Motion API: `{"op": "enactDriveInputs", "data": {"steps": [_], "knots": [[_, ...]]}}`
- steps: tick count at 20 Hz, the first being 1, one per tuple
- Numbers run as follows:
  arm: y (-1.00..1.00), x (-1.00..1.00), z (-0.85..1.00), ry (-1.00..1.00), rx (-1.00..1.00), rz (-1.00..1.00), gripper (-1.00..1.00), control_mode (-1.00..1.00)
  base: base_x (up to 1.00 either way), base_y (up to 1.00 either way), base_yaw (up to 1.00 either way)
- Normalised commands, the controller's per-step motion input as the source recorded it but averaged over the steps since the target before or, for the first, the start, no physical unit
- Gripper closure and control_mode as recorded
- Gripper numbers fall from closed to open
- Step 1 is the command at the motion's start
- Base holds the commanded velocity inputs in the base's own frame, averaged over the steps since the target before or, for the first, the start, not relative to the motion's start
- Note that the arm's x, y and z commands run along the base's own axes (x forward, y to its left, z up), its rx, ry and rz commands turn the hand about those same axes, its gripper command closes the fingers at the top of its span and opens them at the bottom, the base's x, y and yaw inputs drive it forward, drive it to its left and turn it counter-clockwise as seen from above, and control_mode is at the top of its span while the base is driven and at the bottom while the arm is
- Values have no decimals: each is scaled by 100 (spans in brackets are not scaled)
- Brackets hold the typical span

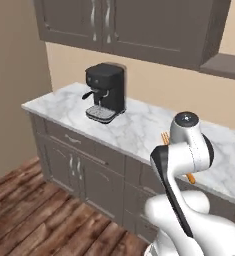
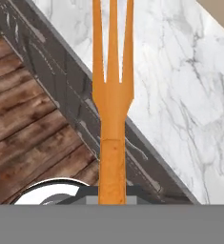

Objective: Take the fork and place it on the left side of the plate. Then take the spoon and place it on the right side of the plate. Make sure they're directly next to the plate.

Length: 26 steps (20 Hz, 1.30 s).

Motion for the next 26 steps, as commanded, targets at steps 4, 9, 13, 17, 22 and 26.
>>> {"op": "enactDriveInputs", "data": {"steps": [4, 9, 13, 17, 22, 26], "knots": [[0, 0, 0, 0, 0, 0, 100, 100, 0, 27, 80], [0, 0, 0, 0, 0, 0, 100, 100, 0, 21, 80], [0, 0, 0, 0, 0, 0, 100, 100, 1, 8, 72], [0, 0, 0, 0, 0, 0, 100, 100, 20, 9, 67], [0, 0, 0, 0, 0, 0, 100, 100, 42, 11, 61], [0, 0, 0, 0, 0, 0, 100, 100, 64, 10, 57]]}}
